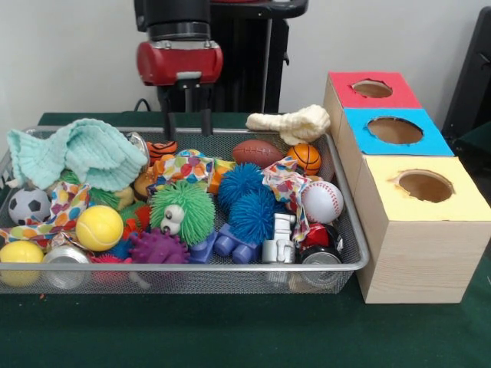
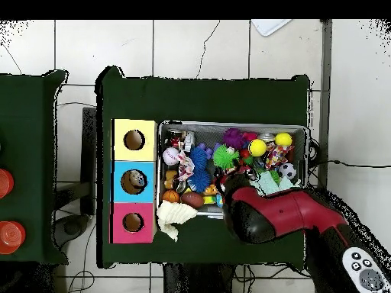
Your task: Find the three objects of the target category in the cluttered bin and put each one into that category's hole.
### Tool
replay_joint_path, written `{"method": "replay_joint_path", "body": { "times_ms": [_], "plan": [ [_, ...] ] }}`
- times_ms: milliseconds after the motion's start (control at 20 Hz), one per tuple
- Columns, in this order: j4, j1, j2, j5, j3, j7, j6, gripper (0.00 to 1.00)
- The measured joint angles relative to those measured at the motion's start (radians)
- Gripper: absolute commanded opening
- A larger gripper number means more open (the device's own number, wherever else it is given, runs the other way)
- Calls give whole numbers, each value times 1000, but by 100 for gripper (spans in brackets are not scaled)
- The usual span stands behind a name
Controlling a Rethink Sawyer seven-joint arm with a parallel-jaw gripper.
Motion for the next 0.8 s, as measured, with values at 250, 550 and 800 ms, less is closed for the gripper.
{"method": "replay_joint_path", "body": {
  "times_ms": [250,550,800],
  "plan": [
    [-33,-60,17,-39,1,0,0,100],
    [-82,-100,38,-81,2,0,0,100],
    [-130,-105,69,-124,2,0,0,100]
  ]
}}
